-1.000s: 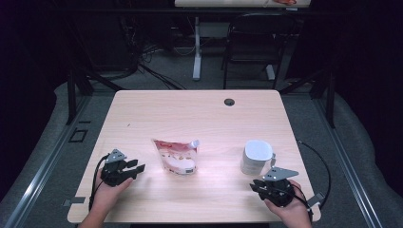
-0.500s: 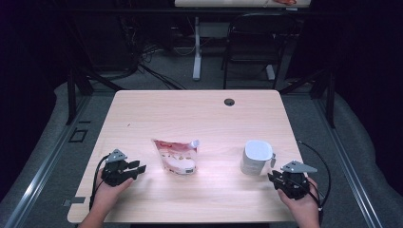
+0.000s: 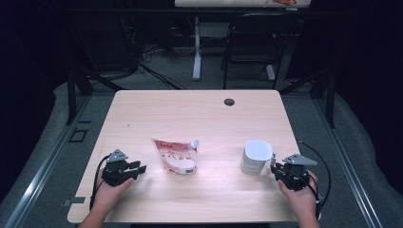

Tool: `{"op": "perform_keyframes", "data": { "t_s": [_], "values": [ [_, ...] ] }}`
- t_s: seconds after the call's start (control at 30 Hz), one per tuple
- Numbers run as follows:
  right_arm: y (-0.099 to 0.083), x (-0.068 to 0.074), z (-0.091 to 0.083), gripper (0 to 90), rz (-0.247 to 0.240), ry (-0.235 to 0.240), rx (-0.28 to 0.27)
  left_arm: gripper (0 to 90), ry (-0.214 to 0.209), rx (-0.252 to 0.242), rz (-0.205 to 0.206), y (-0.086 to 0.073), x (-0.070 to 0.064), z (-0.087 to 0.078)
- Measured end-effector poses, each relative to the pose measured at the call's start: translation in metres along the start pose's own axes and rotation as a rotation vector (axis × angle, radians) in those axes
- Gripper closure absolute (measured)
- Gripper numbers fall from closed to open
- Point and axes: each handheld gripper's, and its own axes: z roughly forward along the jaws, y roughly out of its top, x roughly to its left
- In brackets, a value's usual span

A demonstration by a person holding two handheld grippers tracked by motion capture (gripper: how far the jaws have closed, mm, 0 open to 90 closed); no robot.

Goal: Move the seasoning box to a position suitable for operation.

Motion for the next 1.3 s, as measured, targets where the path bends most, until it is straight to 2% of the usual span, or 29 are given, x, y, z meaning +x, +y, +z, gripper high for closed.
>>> {"op": "perform_keyframes", "data": {
  "t_s": [0.13, 0.27, 0.37, 0.4, 0.53, 0.7, 0.9, 1.13, 1.3],
  "values": [
    [0.003, -0.002, 0.004, 73.6, 0.01, -0.002, -0.019, 60.6, 0.004, 0.002, 0.005, 0.0, 0.0, 0.001],
    [0.006, -0.003, 0.008, 75.2, 0.01, -0.004, -0.019, 60.7, -0.001, 0.006, -0.009, 0.0, 0.0, 0.001],
    [0.007, -0.003, 0.01, 79.2, 0.011, 0.01, -0.021, 61.4, -0.014, 0.003, -0.019, 0.0, 0.001, 0.001],
    [0.008, -0.003, 0.011, 80.9, 0.013, -0.001, -0.023, 61.6, -0.013, 0.0, -0.023, 0.0, 0.001, 0.002],
    [0.007, -0.004, 0.01, 82.0, 0.034, 0.012, -0.025, 61.8, -0.011, -0.002, -0.024, 0.0, 0.001, 0.002],
    [0.007, -0.002, 0.009, 82.8, 0.02, -0.001, -0.016, 61.6, -0.008, 0.01, -0.011, 0.001, 0.001, 0.001],
    [0.008, 0.005, 0.008, 83.1, 0.003, 0.002, -0.015, 61.6, -0.002, 0.011, -0.009, 0.001, 0.001, 0.001],
    [0.009, 0.021, 0.008, 83.5, -0.05, 0.013, -0.013, 61.1, 0.004, 0.007, -0.011, 0.0, 0.001, 0.0],
    [0.008, 0.028, 0.007, 83.4, -0.044, 0.018, -0.017, 60.8, 0.0, 0.003, -0.015, 0.0, 0.002, 0.001]
  ]
}}
